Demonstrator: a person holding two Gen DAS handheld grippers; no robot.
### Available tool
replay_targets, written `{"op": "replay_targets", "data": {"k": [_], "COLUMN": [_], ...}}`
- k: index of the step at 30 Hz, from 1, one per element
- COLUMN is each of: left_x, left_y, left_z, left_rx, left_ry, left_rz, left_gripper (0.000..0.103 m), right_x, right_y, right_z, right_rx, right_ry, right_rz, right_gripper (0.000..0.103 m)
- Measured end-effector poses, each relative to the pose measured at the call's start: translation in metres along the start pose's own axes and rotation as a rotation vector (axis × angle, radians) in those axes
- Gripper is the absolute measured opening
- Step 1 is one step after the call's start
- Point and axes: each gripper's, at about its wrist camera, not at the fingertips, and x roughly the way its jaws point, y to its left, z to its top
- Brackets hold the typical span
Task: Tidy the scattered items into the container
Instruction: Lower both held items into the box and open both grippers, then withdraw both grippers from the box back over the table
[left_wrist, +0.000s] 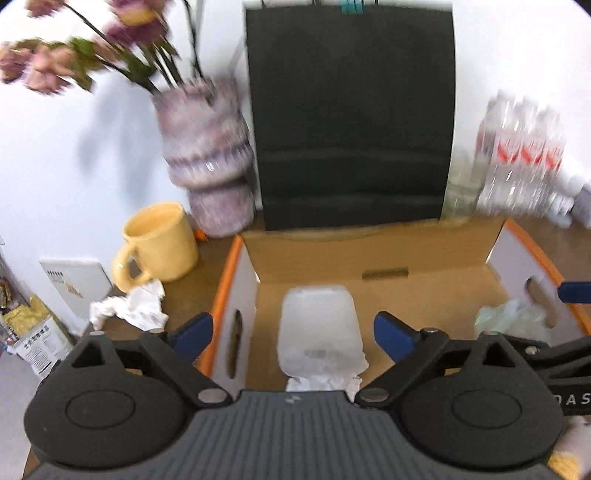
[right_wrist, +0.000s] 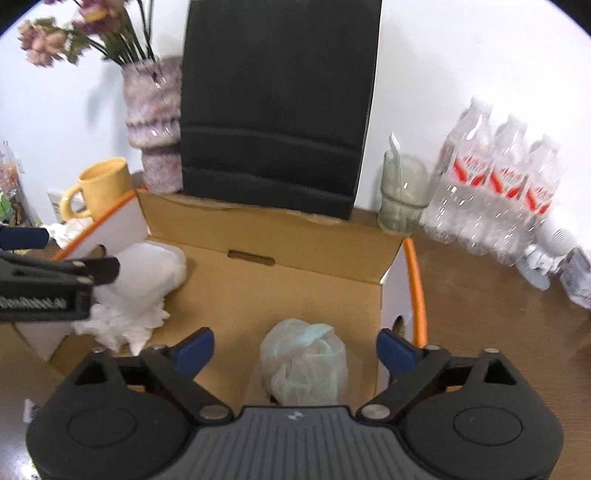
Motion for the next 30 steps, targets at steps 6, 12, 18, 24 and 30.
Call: {"op": "replay_targets", "data": {"k": [6, 12, 18, 24, 30], "left_x": [-0.067, -0.111, -0.143, -0.160, -0.174], "left_y": [0.028, 0.052, 0.058, 0.057, 0.058], "left_z": [-0.025, -0.067, -0.114, -0.151, -0.179], "left_rx": [-0.087, -0.131, -0.119, -0.123, -0.152], "left_ry": [-0.141, -0.181, -0.186, -0.145, -0.143], "left_rz": [-0.103, -0.164, -0.171, -0.193, -0.179], "left_gripper": [0.103, 0.103, 0.103, 0.103, 0.103], "right_x": [-0.071, -0.130, -0.168, -0.188, -0.197], "right_y": [0.004, 0.004, 0.011, 0.012, 0.020], "right_z": [-0.018, -0.058, -0.107, -0.156, -0.200], "right_rx": [-0.014, 0.003, 0.000, 0.059, 0.070], "right_ry": [-0.131, -0.204, -0.213, -0.170, -0.139], "right_rz": [0.011, 0.017, 0.026, 0.049, 0.061], "right_gripper": [0.103, 0.103, 0.103, 0.103, 0.103]}}
